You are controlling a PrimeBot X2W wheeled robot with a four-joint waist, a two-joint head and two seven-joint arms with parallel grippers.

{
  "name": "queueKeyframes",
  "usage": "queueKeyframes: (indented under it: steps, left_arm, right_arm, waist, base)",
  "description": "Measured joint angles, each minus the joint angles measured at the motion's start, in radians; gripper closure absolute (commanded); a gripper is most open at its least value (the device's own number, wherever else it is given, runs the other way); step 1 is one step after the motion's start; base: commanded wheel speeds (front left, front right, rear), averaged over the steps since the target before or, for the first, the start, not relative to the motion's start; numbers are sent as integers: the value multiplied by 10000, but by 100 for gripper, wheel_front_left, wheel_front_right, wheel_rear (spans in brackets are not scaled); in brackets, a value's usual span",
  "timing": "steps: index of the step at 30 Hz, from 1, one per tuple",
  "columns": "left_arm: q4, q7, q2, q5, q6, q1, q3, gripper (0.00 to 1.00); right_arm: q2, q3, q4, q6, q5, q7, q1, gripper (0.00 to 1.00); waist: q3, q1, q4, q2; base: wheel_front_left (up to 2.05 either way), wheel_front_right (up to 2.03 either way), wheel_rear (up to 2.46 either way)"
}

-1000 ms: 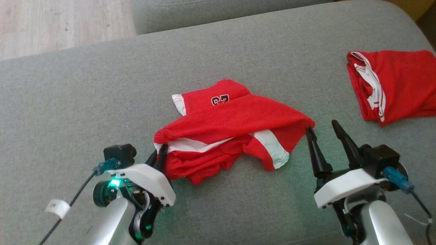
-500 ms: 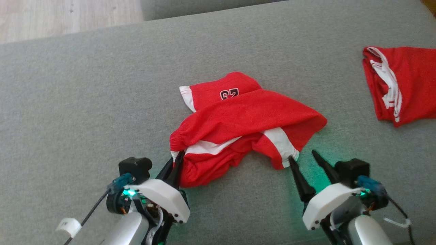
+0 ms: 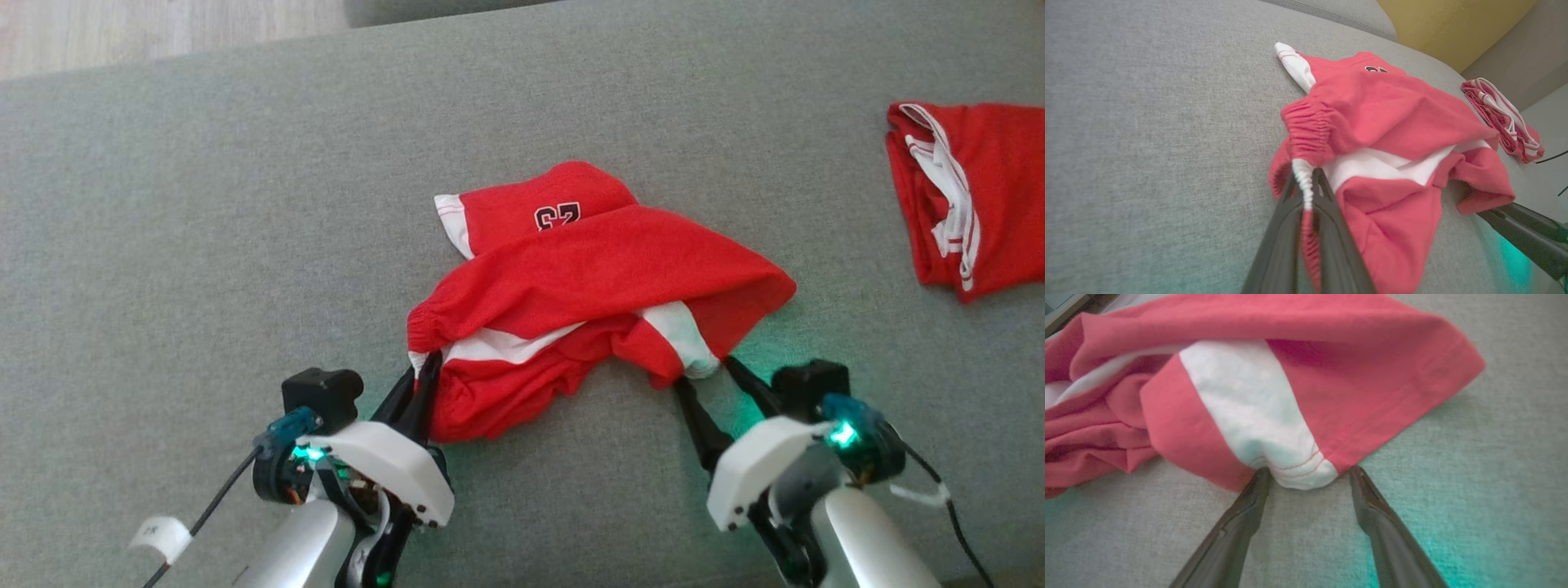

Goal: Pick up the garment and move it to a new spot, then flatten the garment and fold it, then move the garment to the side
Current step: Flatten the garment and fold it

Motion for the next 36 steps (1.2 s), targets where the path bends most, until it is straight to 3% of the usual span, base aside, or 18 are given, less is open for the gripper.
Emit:
queueKeyframes:
  steps: [1, 3, 5, 6, 12, 19, 24, 28, 31, 36]
  left_arm:
    - [-13, 0, 8, 0, 0, 0, 2, 100]
    - [-36, -10, 23, 0, 0, -8, 6, 100]
    - [-52, -46, 42, -2, 2, -21, 12, 100]
    - [-58, -71, 44, -8, 2, -31, 12, 100]
    - [-151, -144, 59, -33, 0, -44, 19, 100]
    - [-1026, -566, 61, -399, -90, 45, 278, 100]
    - [-2353, -777, 35, -1212, -414, 256, 711, 100]
    - [-3346, -173, 267, -1919, -623, 84, 1101, 100]
    - [-3428, 802, 798, -2238, -790, -885, 1356, 100]
    - [-2456, 1768, 1053, -2752, -869, -3992, 2050, 100]
  right_arm:
    - [-2, 100, 56, 0, 13, 40, -113, 0]
    - [-10, 265, 182, 0, 282, 44, -361, 11]
    - [-12, 405, 311, 0, 504, -123, -557, 87]
    - [-12, 472, 384, 0, 596, -226, -620, 100]
    - [-10, 372, 249, 0, 928, -1001, -636, 100]
    - [-8, -389, -1814, 0, 169, -1331, -177, 100]
    - [-6, -1137, -3676, 0, -568, -608, 149, 100]
    - [-320, -1068, -4602, 0, -1085, 830, -103, 100]
    - [-1290, -464, -4569, 0, -840, 1806, -1263, 100]
    - [-2234, 410, -3022, 0, -15, 2251, -5444, 100]
  waist:
    - [29, 0, -4, 0]
    - [81, 0, -10, 0]
    - [127, 0, -15, 0]
    - [146, 1, -16, 0]
    - [102, 1, 0, 0]
    - [-162, 1, -108, 0]
    - [-343, 0, -232, 0]
    - [-260, -1, -265, 0]
    - [10, 0, -283, 0]
    - [706, 3, -387, 0]
  base:
    - [0, 0, 0]
    - [0, 0, 0]
    - [0, 0, 0]
    - [0, 0, 0]
    - [0, 0, 0]
    - [0, 0, 0]
    - [0, 0, 0]
    - [0, 0, 0]
    - [0, 0, 0]
    - [0, 0, 0]
